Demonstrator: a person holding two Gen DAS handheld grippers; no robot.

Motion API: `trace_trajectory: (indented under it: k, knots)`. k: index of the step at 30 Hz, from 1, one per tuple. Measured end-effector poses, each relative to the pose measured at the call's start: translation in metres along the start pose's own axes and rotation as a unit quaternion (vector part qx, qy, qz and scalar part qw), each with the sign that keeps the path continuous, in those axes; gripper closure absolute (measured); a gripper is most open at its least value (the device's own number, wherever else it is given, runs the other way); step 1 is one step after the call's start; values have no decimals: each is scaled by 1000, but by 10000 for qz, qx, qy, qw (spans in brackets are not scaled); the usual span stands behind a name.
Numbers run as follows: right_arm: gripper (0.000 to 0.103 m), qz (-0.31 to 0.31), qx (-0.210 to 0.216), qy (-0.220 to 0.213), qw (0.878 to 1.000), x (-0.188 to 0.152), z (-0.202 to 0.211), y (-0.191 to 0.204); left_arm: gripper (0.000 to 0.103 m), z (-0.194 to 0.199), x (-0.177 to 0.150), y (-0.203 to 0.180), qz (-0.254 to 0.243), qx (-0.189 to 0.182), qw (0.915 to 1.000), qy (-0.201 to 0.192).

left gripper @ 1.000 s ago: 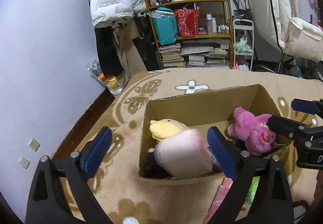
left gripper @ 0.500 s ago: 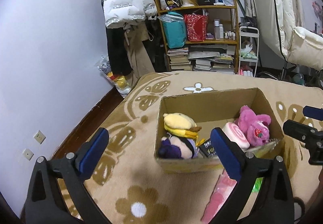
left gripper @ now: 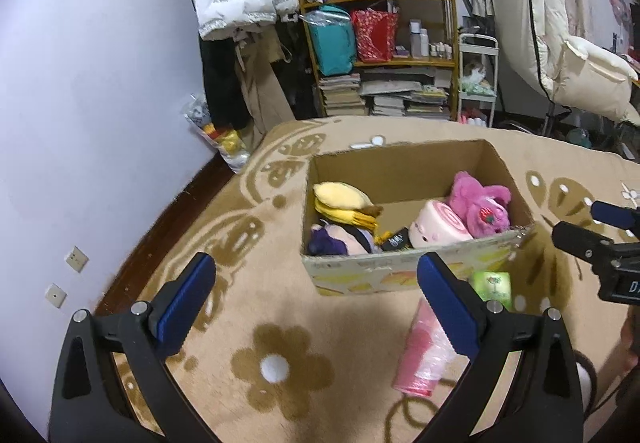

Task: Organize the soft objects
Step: 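Move both tools back toward the pink roll and green tissue pack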

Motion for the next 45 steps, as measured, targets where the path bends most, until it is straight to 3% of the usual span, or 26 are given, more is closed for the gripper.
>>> trace_trajectory:
  k: [11,26,45]
  knots:
    - [0,-121,-139,162,9997,-22,-11,-7,3,-18,-18,-16,-188,-133,9989,413]
    - [0,-324,90,648,9973,-46,-47,-14,3,-59,-35,-41,-420,-340,9940,947]
    - [0,-541,324,1201,9908,-57,-93,-18,3,-108,-62,-75,-598,-785,9803,1713]
Point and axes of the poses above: each gripper's, at about its wrist camera, not at the fingertips, and z roughly against the way its jaws point, y to its left, x to its top, the point moved 5 cm from there along -z, roughly the way its jaws point, and after that the axes turned 2 degrees about y, right-handed, at the moved point
